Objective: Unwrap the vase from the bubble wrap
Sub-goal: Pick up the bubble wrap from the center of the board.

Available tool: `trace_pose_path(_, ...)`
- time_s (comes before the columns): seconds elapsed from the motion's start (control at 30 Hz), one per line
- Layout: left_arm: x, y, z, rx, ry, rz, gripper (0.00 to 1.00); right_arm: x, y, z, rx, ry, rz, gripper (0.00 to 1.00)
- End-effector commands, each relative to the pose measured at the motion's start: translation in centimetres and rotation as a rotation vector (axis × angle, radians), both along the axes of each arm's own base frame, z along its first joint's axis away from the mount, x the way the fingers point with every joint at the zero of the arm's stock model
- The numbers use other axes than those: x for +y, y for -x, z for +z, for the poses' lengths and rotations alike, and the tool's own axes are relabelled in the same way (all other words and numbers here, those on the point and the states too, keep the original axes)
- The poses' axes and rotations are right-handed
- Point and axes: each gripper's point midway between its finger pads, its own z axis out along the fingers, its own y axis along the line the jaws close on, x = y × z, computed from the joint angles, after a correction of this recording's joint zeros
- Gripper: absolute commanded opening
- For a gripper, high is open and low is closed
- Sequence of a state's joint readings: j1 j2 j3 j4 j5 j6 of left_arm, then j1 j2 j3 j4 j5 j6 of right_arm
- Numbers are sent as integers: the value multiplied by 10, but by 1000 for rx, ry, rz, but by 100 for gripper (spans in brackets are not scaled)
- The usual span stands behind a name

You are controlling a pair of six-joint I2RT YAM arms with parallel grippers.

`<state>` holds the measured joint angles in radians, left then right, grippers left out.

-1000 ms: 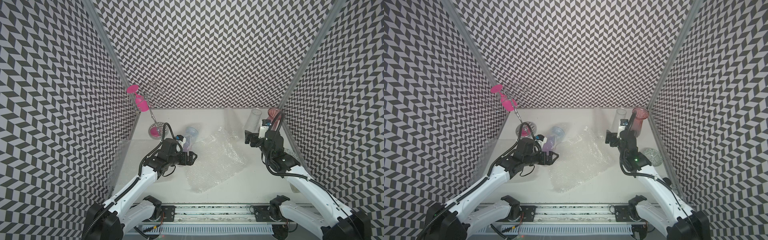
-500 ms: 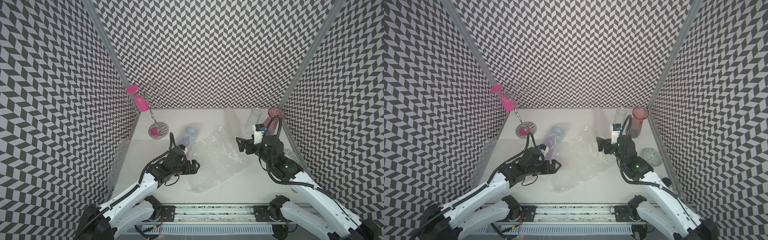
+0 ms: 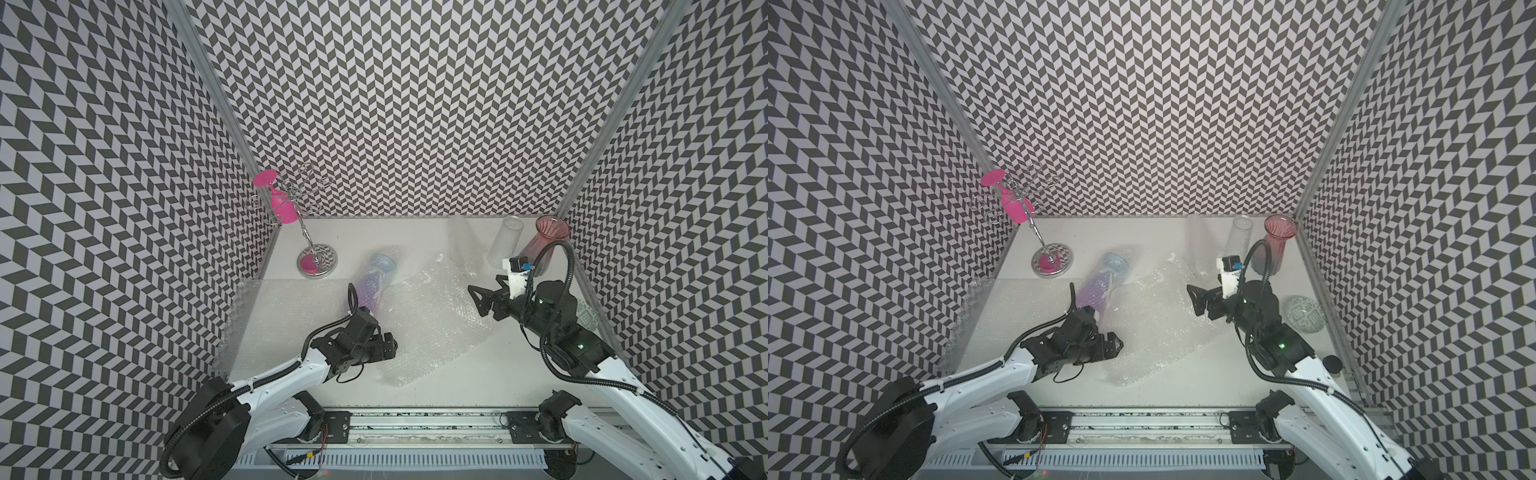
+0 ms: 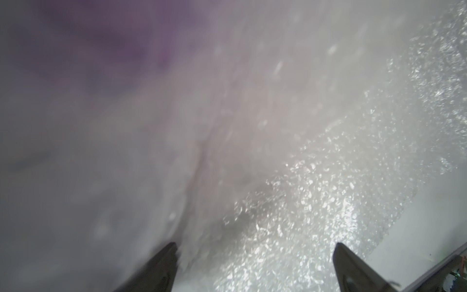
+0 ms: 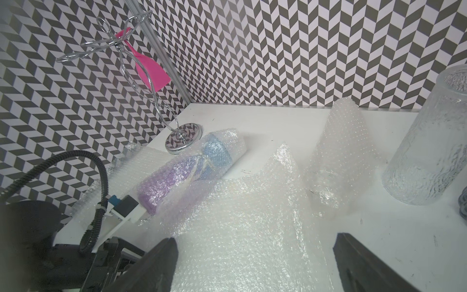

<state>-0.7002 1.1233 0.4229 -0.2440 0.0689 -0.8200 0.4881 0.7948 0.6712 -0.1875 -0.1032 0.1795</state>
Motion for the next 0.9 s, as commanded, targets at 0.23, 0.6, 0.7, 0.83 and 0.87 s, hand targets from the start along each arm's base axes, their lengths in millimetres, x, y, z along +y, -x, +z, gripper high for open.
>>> trace_pose_path(0.23, -17, -23, 13, -99, 33, -15, 39, 10, -9, 20, -73, 26, 40, 98)
trace_pose_path(0.6, -25, -46, 103, -155, -105, -99, 0, 6, -6, 34, -123, 37, 17, 99)
trace_pose_path(0.7, -10, -59, 141, -177, -211, -69, 0, 9, -2, 39, -147, 44, 30, 98)
trace_pose_path(0.83, 35, -83, 180, -191, -281, 27, 0, 14, 5, 42, -173, 66, 46, 99)
trace_pose_path(0.87, 47, -87, 183, -191, -297, 44, 0, 16, 7, 42, -178, 72, 52, 99)
